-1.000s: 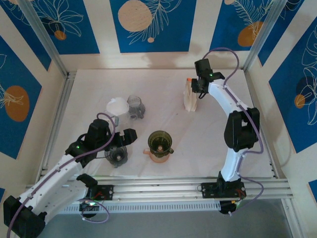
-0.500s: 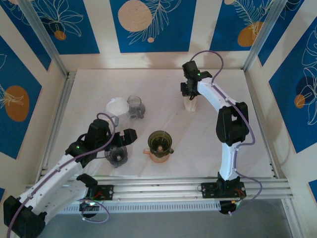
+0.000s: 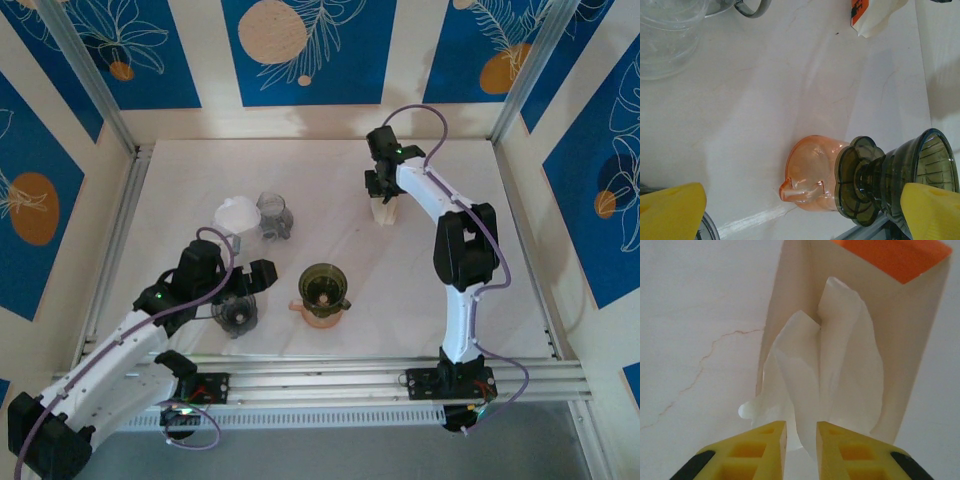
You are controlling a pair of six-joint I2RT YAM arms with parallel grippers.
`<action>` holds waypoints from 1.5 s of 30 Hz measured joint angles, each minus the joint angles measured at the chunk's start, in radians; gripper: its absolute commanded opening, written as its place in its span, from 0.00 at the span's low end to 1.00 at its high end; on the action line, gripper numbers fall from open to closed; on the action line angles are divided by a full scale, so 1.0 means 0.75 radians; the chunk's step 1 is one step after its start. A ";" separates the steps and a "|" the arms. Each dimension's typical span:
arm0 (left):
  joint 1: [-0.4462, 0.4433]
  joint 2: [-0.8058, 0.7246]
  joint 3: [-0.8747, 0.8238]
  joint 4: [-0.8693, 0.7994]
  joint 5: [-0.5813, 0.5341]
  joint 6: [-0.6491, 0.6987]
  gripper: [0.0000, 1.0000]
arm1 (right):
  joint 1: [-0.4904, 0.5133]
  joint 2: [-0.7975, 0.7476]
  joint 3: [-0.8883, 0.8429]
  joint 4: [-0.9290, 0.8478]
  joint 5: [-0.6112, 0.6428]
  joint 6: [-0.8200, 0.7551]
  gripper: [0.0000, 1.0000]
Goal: Place the coffee filter in the dripper
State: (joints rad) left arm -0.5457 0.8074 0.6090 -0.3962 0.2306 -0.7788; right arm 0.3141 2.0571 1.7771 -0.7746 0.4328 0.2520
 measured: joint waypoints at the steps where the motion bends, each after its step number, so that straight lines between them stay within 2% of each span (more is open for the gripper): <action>1: 0.000 0.000 0.000 0.000 0.000 0.001 1.00 | 0.000 0.008 0.004 0.001 0.004 -0.001 0.23; 9: 0.000 0.000 0.000 0.000 0.000 0.000 1.00 | -0.003 0.033 0.007 0.000 0.008 -0.012 0.15; 14: 0.000 0.000 -0.001 0.000 -0.001 0.001 1.00 | -0.003 0.033 0.007 0.001 0.008 -0.022 0.00; 23: 0.000 0.000 -0.001 0.000 -0.001 0.001 1.00 | -0.003 -0.021 -0.028 0.034 0.012 -0.019 0.00; 29: 0.000 -0.003 -0.001 -0.001 -0.005 0.001 1.00 | 0.010 -0.188 -0.088 0.034 0.016 0.003 0.00; 37: 0.000 -0.044 -0.001 -0.009 -0.021 0.000 1.00 | 0.079 -0.514 -0.266 0.023 0.039 0.054 0.00; 45: 0.000 -0.087 -0.001 -0.012 -0.020 0.000 1.00 | 0.244 -0.914 -0.438 -0.095 0.000 0.149 0.00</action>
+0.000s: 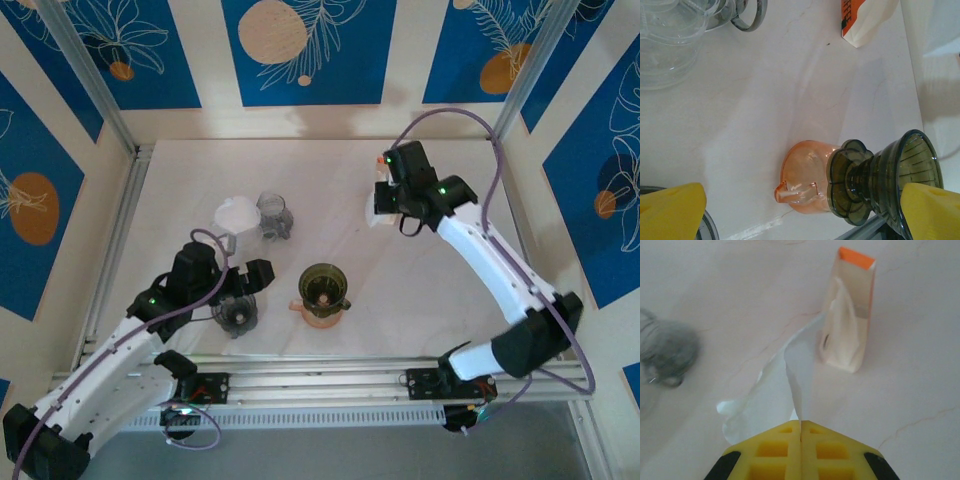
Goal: Place the coffee filter in the dripper
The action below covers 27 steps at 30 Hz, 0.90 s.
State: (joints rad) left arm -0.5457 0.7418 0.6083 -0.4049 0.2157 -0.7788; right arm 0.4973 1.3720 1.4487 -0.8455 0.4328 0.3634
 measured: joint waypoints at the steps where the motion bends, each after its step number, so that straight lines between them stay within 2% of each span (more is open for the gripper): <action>1: 0.000 -0.005 0.000 -0.001 0.001 0.000 1.00 | 0.026 -0.038 -0.008 -0.026 -0.010 0.011 0.00; 7: 0.000 -0.028 0.001 -0.009 0.017 0.004 1.00 | 0.224 -0.221 0.030 -0.305 -0.162 0.123 0.00; 15: 0.000 -0.027 0.001 -0.029 0.027 0.005 1.00 | 0.417 -0.136 0.305 -0.663 -0.414 0.316 0.00; 20: 0.000 -0.024 0.001 -0.028 0.045 0.005 1.00 | 0.463 -0.015 0.383 -0.755 -0.561 0.411 0.00; 27: 0.000 -0.024 0.001 -0.028 0.077 0.005 1.00 | 0.431 0.127 0.378 -0.770 -0.663 0.523 0.00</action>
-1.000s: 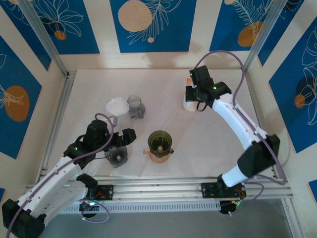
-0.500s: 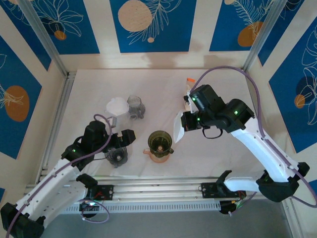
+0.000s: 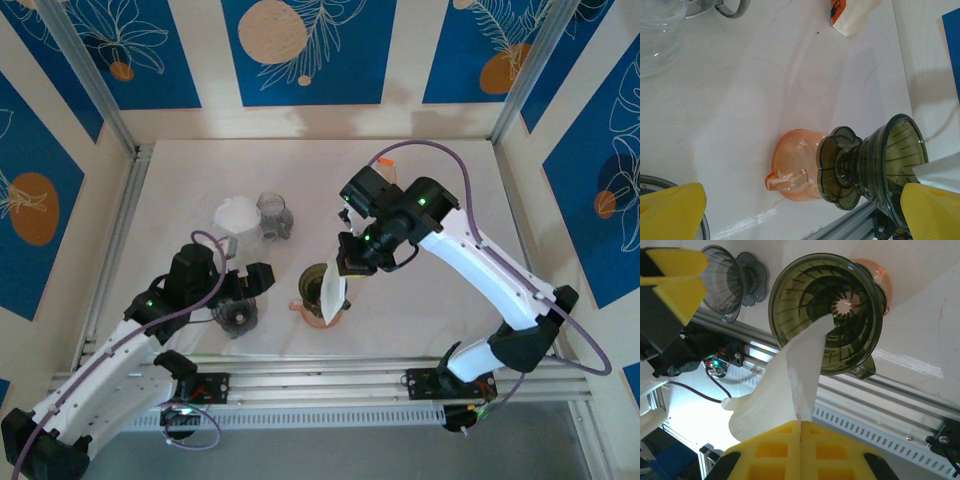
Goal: Place the coffee filter in the dripper
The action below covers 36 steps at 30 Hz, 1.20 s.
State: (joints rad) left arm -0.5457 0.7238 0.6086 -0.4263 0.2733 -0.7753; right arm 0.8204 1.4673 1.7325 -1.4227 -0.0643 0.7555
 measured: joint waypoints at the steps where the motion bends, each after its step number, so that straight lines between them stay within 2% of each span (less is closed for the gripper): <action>1: 0.000 0.000 0.000 0.000 0.005 0.001 1.00 | -0.011 0.009 -0.001 0.003 -0.003 0.012 0.00; 11: 0.000 0.030 0.005 0.042 0.075 0.001 1.00 | -0.065 0.097 -0.094 0.046 -0.019 0.083 0.00; 13: 0.000 0.043 0.007 0.062 0.091 0.001 1.00 | -0.066 0.126 -0.113 0.064 -0.020 0.089 0.06; 18: 0.000 0.091 0.010 0.117 0.130 -0.001 1.00 | -0.073 0.147 -0.140 0.112 -0.007 0.096 0.35; 21: 0.000 0.111 0.011 0.135 0.146 -0.002 1.00 | -0.079 0.138 -0.142 0.139 0.017 0.100 0.47; 27: -0.010 0.122 0.013 0.180 0.160 -0.006 1.00 | -0.056 -0.014 -0.201 0.246 0.095 0.087 0.55; 32: -0.056 0.158 0.045 0.213 0.159 -0.010 0.98 | 0.061 -0.157 -0.259 0.369 0.215 0.041 0.58; 36: -0.089 0.182 0.072 0.211 0.158 -0.010 0.97 | 0.157 -0.181 -0.327 0.460 0.333 0.033 0.62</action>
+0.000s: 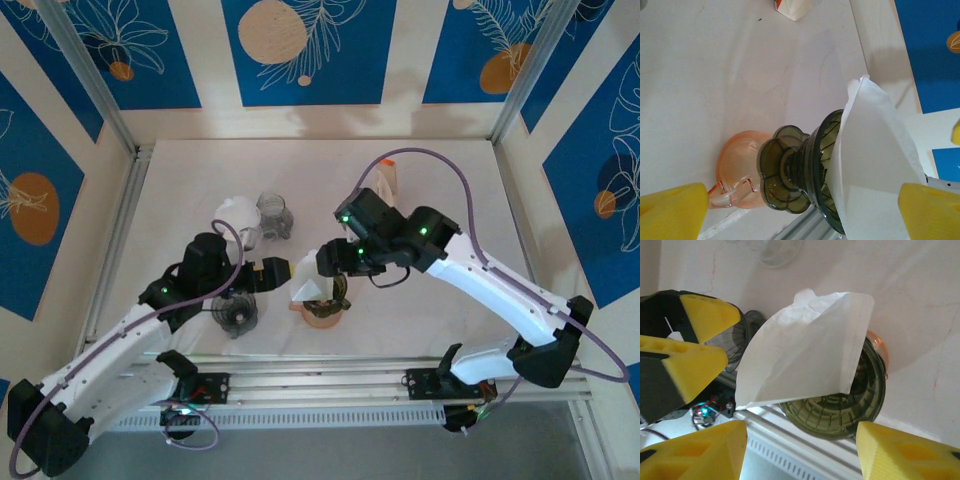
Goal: Place the coffee filter in the dripper
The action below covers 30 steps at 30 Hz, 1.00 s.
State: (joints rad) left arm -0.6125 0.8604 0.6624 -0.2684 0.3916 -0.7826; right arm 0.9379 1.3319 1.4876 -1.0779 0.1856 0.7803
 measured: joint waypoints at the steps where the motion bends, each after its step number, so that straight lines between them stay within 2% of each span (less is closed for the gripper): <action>1: -0.002 0.000 0.004 -0.002 -0.005 0.000 0.96 | 0.018 0.007 -0.006 0.013 0.031 -0.002 0.62; 6: -0.004 -0.040 0.008 -0.055 -0.078 0.007 0.96 | 0.112 0.084 0.014 0.054 0.216 -0.007 0.63; 13: -0.005 -0.133 0.008 -0.132 -0.160 0.011 0.97 | 0.144 0.237 0.119 0.050 0.308 -0.019 0.61; 16: -0.005 -0.132 0.008 -0.133 -0.161 0.011 0.97 | 0.146 0.283 0.148 0.026 0.315 -0.032 0.55; 21: -0.005 -0.119 0.008 -0.132 -0.159 0.011 0.97 | 0.157 0.305 0.163 -0.020 0.332 -0.056 0.33; 30: -0.005 -0.091 0.008 -0.109 -0.134 0.010 0.97 | 0.173 0.301 0.159 -0.051 0.352 -0.079 0.06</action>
State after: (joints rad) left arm -0.6159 0.7925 0.6685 -0.3504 0.2909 -0.7753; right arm 1.0679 1.5578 1.6070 -1.1164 0.4496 0.7208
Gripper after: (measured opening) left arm 0.971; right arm 0.101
